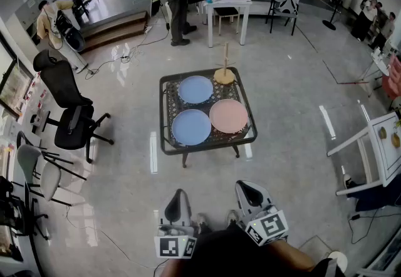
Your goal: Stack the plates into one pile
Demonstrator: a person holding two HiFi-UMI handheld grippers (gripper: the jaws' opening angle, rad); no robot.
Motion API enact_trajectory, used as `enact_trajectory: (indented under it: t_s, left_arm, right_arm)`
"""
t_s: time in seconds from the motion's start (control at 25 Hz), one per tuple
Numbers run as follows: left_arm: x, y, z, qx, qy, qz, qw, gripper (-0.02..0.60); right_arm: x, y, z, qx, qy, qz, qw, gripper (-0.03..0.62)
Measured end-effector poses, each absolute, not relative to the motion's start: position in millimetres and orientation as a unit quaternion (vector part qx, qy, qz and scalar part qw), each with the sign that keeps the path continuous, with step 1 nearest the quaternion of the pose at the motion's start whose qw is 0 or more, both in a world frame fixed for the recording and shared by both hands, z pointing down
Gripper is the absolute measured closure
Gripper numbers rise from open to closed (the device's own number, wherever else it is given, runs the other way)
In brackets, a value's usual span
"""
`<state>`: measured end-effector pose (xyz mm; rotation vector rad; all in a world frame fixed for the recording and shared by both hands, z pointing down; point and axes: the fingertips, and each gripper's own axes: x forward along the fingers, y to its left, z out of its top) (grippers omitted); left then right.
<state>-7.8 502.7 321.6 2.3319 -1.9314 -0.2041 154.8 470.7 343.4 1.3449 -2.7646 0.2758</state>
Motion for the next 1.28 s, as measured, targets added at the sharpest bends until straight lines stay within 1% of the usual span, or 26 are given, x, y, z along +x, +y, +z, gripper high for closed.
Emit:
enact_trajectory:
  t_s: [0.4,0.64,1.08,1.28]
  left_arm:
    - [-0.4,505.2,322.7,0.765,-0.638,-0.068,0.056,0.566]
    - [15.4,501.8,320.9,0.764,-0.639,-0.068,0.054,0.566]
    - [54.3,488.6,318.7,0.755,-0.651,-0.063,0.045,0.566]
    - [69.1,484.0,316.9,0.744,-0.664,-0.058,0.042,0.566]
  right_arm:
    - [162.0,473.6,342.2,0.432,-0.897,0.092,0.023,0.585]
    - [179.8,470.1,340.4,0.436,-0.894,0.102,0.011,0.585]
    - [218.6,459.2,350.9,0.424,-0.900,0.102,0.023,0.585]
    - [231.0,451.7,350.9,0.406,-0.908,0.103,0.016,0.585]
